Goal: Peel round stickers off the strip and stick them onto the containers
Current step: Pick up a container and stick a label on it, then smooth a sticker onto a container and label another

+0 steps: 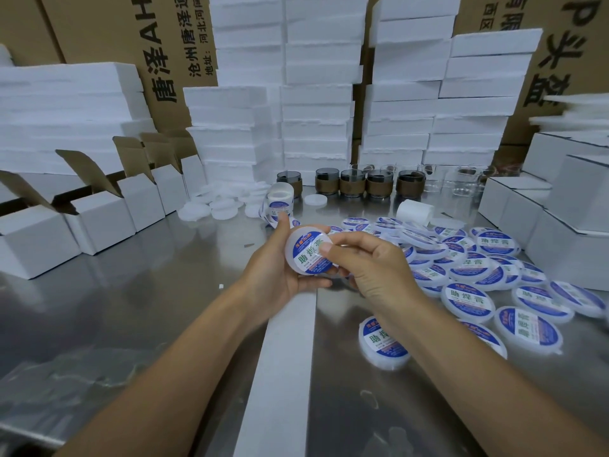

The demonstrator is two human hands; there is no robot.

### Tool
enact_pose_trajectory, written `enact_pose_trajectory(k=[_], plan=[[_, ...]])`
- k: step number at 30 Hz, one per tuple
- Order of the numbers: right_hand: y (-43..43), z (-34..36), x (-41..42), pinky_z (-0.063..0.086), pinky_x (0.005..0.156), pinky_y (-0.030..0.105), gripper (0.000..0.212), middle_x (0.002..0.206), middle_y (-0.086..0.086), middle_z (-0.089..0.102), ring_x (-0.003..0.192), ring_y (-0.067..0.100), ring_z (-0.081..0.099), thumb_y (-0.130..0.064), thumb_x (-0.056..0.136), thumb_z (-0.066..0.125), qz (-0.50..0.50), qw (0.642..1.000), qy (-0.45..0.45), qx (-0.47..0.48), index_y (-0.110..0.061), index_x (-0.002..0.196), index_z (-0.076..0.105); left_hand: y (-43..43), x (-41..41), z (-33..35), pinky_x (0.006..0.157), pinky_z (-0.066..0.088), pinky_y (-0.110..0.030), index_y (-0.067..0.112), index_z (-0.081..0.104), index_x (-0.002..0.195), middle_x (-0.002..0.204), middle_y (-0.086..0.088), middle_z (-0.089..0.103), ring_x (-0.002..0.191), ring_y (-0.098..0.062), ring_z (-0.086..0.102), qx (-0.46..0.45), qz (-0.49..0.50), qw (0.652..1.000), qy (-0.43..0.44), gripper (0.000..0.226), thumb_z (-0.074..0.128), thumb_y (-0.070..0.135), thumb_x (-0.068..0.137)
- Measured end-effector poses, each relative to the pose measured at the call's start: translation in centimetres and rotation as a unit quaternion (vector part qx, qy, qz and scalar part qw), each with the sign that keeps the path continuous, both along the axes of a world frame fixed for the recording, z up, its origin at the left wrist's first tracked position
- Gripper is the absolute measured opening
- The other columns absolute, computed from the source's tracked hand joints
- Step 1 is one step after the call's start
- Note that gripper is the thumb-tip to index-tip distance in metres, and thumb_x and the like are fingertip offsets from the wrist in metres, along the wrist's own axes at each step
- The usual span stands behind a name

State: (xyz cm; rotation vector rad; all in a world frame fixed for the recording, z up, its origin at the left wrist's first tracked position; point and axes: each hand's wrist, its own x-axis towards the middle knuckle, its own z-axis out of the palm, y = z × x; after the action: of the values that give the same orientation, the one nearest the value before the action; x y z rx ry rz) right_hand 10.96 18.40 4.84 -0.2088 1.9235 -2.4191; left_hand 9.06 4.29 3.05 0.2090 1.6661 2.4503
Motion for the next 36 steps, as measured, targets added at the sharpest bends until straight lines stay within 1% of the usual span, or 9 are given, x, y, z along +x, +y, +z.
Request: enact_pose_trajectory(k=[6,12,20,23,26,29,31,34,36], plan=[[0.0,-0.1,0.2,0.04,0.04,0.011,0.007,0.051,-0.006,0.064,0.039,0.001,0.053,-0.009,0.075,0.074,-0.01,1.0,-0.012,0.001,-0.013,0.077,0.069,0.3,0.0,-0.1,0.05,0.056,-0.028,0.017,0.069,0.098,0.085,-0.009,0.074,0.068,-0.021,0.071,-0.02,0.013,1.0,-0.006,0.059,0.029,0.059,0.088],[-0.1,-0.2,0.2,0.041,0.042,0.011,0.007,0.053,-0.003,0.064,0.041,0.001,0.054,-0.012,0.074,0.075,-0.022,0.999,-0.023,0.008,-0.014,0.078,0.07,0.4,0.1,-0.2,0.053,0.056,-0.028,0.025,0.078,0.083,0.091,-0.008,0.074,0.074,-0.021,0.072,-0.037,0.015,0.999,0.002,0.056,0.036,0.06,0.075],[-0.1,-0.1,0.3,0.041,0.04,0.011,0.007,0.05,-0.003,0.063,0.038,0.0,0.053,-0.009,0.075,0.074,-0.032,0.999,-0.022,0.008,-0.012,0.079,0.069,0.5,0.2,0.0,0.05,0.055,-0.028,0.017,0.067,0.102,0.091,-0.011,0.073,0.071,-0.022,0.071,-0.037,0.022,0.999,-0.016,0.061,0.04,0.061,0.07],[-0.2,-0.1,0.5,0.041,0.04,0.011,0.007,0.051,-0.003,0.064,0.04,0.001,0.057,-0.007,0.076,0.073,-0.038,0.999,-0.016,0.005,-0.009,0.081,0.069,0.6,0.4,0.1,0.05,0.055,-0.028,0.017,0.067,0.104,0.094,-0.011,0.073,0.072,-0.022,0.071,-0.042,0.021,0.999,-0.013,0.062,0.04,0.061,0.07],[-0.5,-0.3,0.6,0.048,0.043,0.015,0.006,0.056,-0.001,0.068,0.05,0.006,0.065,-0.007,0.076,0.073,-0.057,0.998,0.001,0.008,-0.011,0.078,0.068,0.7,0.5,0.1,0.055,0.057,-0.03,0.02,0.072,0.096,0.096,-0.011,0.073,0.076,-0.023,0.071,-0.053,0.022,0.998,-0.004,0.058,0.038,0.061,0.071],[-0.8,-0.6,0.5,0.056,0.053,0.022,0.009,0.065,0.003,0.07,0.059,0.011,0.068,-0.011,0.076,0.074,-0.102,0.994,0.022,0.037,-0.017,0.074,0.068,0.8,0.6,0.2,0.063,0.059,-0.033,0.024,0.076,0.086,0.099,-0.009,0.073,0.084,-0.024,0.071,-0.058,0.015,0.998,0.004,0.056,0.039,0.062,0.071],[-0.8,-0.8,0.4,0.056,0.056,0.023,0.01,0.069,0.004,0.071,0.062,0.012,0.069,-0.013,0.076,0.075,-0.12,0.991,0.034,0.057,-0.02,0.074,0.068,0.8,0.6,0.2,0.067,0.059,-0.036,0.024,0.077,0.086,0.102,-0.009,0.073,0.09,-0.026,0.071,-0.061,0.009,0.998,0.008,0.055,0.039,0.062,0.072],[-0.9,-1.1,0.3,0.054,0.052,0.02,0.01,0.063,0.002,0.07,0.059,0.01,0.068,-0.015,0.076,0.075,-0.128,0.987,0.058,0.078,-0.02,0.073,0.067,0.8,0.8,0.2,0.074,0.059,-0.039,0.025,0.076,0.087,0.103,-0.008,0.073,0.092,-0.025,0.07,-0.073,0.005,0.997,0.023,0.052,0.041,0.061,0.073],[-0.8,-1.3,0.1,0.053,0.052,0.021,0.011,0.057,-0.002,0.067,0.056,0.007,0.066,-0.017,0.077,0.074,-0.138,0.981,0.089,0.107,-0.021,0.072,0.065,0.7,0.9,0.1,0.071,0.059,-0.036,0.023,0.072,0.096,0.103,-0.008,0.072,0.089,-0.023,0.07,-0.086,0.001,0.995,0.051,0.043,0.05,0.053,0.076]])
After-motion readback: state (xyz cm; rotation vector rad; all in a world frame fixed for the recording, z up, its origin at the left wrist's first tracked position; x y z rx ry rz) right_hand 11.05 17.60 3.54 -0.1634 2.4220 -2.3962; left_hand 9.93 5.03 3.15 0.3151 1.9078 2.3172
